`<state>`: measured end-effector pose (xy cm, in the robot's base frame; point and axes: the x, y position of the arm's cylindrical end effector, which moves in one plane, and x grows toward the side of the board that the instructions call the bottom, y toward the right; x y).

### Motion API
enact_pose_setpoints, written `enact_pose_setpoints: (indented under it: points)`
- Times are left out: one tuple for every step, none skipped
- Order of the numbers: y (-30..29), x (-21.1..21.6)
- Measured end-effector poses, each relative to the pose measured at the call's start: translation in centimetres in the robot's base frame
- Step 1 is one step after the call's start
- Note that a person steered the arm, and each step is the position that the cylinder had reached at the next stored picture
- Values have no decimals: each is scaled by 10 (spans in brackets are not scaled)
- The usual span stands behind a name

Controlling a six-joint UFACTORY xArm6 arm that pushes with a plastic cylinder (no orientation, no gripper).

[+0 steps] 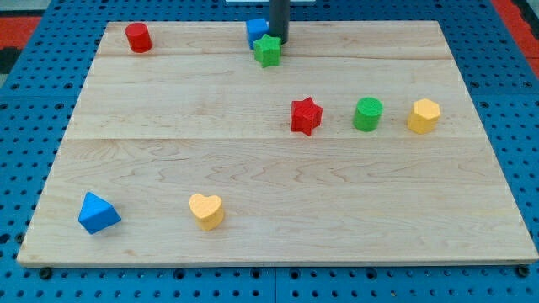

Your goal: Move the green star parallel to the cube

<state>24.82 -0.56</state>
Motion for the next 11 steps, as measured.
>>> enact_pose_setpoints:
  points:
    - [-41, 48]
    - [-66, 96]
    - [-71, 75]
    - [-87, 86]
    - [-79, 118]
    - [-73, 122]
    - [-58, 118]
    - [-35, 112]
    - [-31, 128]
    - [-31, 131]
    - [-49, 133]
